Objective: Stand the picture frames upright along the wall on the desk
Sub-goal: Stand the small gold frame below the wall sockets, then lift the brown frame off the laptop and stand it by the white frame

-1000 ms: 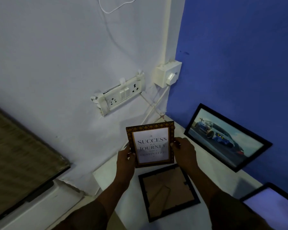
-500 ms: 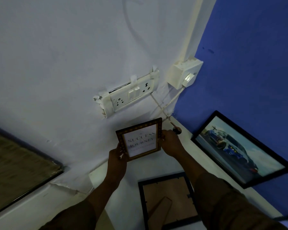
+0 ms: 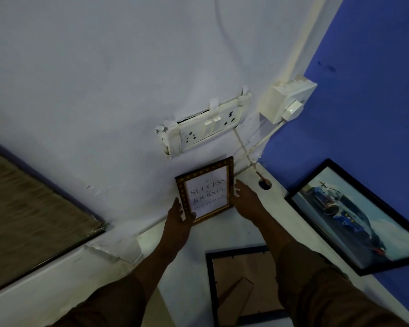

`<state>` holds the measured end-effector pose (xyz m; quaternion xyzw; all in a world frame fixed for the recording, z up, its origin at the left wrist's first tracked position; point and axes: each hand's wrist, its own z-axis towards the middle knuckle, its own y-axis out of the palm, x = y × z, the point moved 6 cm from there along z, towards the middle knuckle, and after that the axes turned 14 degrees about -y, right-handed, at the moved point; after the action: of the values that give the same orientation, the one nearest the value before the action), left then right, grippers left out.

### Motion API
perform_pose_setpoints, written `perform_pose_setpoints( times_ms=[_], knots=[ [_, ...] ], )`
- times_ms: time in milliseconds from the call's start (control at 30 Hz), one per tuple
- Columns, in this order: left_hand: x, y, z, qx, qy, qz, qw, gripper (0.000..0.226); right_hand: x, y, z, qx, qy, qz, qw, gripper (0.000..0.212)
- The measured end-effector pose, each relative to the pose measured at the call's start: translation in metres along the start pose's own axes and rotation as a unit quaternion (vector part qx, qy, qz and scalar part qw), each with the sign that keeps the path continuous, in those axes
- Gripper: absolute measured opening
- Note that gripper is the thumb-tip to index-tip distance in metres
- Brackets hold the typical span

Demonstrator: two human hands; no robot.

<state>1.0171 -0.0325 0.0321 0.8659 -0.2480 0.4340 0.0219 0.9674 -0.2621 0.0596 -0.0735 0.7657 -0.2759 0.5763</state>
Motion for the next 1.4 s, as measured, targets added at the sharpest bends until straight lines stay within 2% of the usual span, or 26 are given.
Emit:
perform_pose_setpoints(
  times_ms=[100, 267, 400, 533, 633, 700, 800, 900, 967, 1033, 1067, 1133, 1233, 1300, 1333, 1400],
  knots=[
    [-0.017, -0.002, -0.001, 0.009, -0.062, -0.028, 0.998, 0.081, 0.002, 0.01, -0.029, 0.029, 0.015, 0.02, 0.999, 0.057],
    [-0.039, 0.002, -0.012, 0.007, -0.091, -0.024, 0.996, 0.082, 0.047, 0.032, -0.086, 0.038, 0.088, 0.049, 0.994, 0.068],
    [-0.049, 0.012, -0.021, -0.007, -0.105, -0.003, 0.994, 0.083, 0.069, 0.027, -0.129, 0.068, 0.1, 0.029, 0.992, 0.062],
    [-0.069, 0.022, -0.03, -0.037, -0.131, 0.03, 0.99, 0.084, 0.09, 0.009, -0.165, 0.09, 0.104, -0.049, 0.989, 0.054],
    [-0.091, 0.039, -0.038, -0.081, -0.167, 0.068, 0.98, 0.083, 0.118, -0.001, -0.197, 0.113, 0.183, -0.066, 0.974, 0.052],
    [-0.109, 0.053, -0.047, -0.104, -0.191, 0.096, 0.971, 0.08, 0.141, -0.002, -0.223, 0.113, 0.247, -0.069, 0.96, 0.064],
    [-0.134, 0.07, -0.066, -0.139, -0.2, 0.146, 0.959, 0.065, 0.166, 0.007, -0.252, 0.103, 0.304, -0.068, 0.945, 0.076],
    [-0.148, 0.085, -0.08, -0.154, -0.137, 0.2, 0.958, 0.034, 0.161, 0.013, -0.26, 0.103, 0.297, -0.065, 0.947, 0.067],
    [-0.149, 0.091, -0.087, -0.145, -0.125, 0.193, 0.962, 0.03, 0.155, 0.012, -0.258, 0.114, 0.297, -0.054, 0.946, 0.067],
    [-0.144, 0.092, -0.091, -0.135, -0.112, 0.185, 0.967, 0.037, 0.156, 0.01, -0.257, 0.111, 0.31, -0.051, 0.943, 0.077],
    [-0.143, 0.091, -0.09, -0.131, -0.11, 0.191, 0.967, 0.049, 0.154, 0.008, -0.258, 0.104, 0.321, -0.046, 0.94, 0.078],
    [-0.14, 0.089, -0.089, -0.127, -0.119, 0.211, 0.962, 0.07, 0.151, 0.004, -0.26, 0.094, 0.323, -0.03, 0.941, 0.062],
    [-0.135, 0.086, -0.09, -0.138, -0.106, 0.236, 0.956, 0.075, 0.145, -0.004, -0.259, 0.093, 0.29, 0.009, 0.952, 0.038],
    [-0.143, 0.086, -0.085, -0.129, -0.048, 0.347, 0.928, 0.123, 0.137, -0.009, -0.253, 0.08, 0.251, 0.04, 0.964, 0.034],
    [-0.149, 0.087, -0.081, -0.124, -0.013, 0.403, 0.907, 0.139, 0.129, -0.013, -0.25, 0.077, 0.234, 0.062, 0.967, 0.031],
    [-0.151, 0.089, -0.085, -0.1, 0.055, 0.454, 0.884, 0.126, 0.114, -0.022, -0.242, 0.085, 0.207, 0.102, 0.969, 0.026]
  ],
)
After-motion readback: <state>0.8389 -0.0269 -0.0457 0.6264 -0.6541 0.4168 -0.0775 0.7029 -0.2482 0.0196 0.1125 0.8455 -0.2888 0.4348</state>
